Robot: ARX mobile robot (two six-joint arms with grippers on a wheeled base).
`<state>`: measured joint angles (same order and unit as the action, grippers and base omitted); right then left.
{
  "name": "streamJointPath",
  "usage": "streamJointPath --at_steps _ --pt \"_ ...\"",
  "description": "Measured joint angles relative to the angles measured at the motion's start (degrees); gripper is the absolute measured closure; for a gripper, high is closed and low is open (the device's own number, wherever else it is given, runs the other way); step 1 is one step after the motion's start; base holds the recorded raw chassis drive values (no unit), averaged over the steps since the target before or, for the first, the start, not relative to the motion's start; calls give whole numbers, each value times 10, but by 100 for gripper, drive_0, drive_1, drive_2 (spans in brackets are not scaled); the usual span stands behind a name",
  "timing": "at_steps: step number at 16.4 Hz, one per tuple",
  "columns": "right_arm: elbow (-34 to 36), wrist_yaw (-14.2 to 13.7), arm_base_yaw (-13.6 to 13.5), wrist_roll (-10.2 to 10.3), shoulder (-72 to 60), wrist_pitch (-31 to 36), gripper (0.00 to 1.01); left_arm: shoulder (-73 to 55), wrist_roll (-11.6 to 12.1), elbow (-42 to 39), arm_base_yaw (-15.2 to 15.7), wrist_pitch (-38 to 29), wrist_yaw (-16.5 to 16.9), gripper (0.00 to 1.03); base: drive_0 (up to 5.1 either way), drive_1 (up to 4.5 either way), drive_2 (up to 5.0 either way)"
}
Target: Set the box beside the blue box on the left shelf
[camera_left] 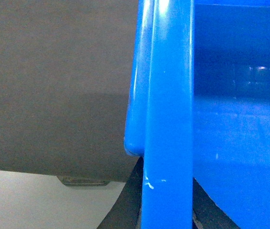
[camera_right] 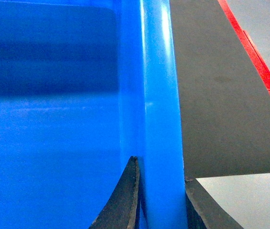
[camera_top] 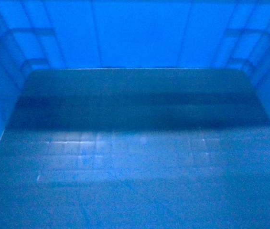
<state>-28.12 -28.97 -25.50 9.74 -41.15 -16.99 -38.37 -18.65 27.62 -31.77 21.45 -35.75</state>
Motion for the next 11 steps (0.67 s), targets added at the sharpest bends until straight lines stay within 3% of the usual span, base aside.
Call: streamJointPath --at_steps 11 --pt "0 -2 0 -2 0 0 89 -1 0 0 0 0 0 95 -80 -80 -80"
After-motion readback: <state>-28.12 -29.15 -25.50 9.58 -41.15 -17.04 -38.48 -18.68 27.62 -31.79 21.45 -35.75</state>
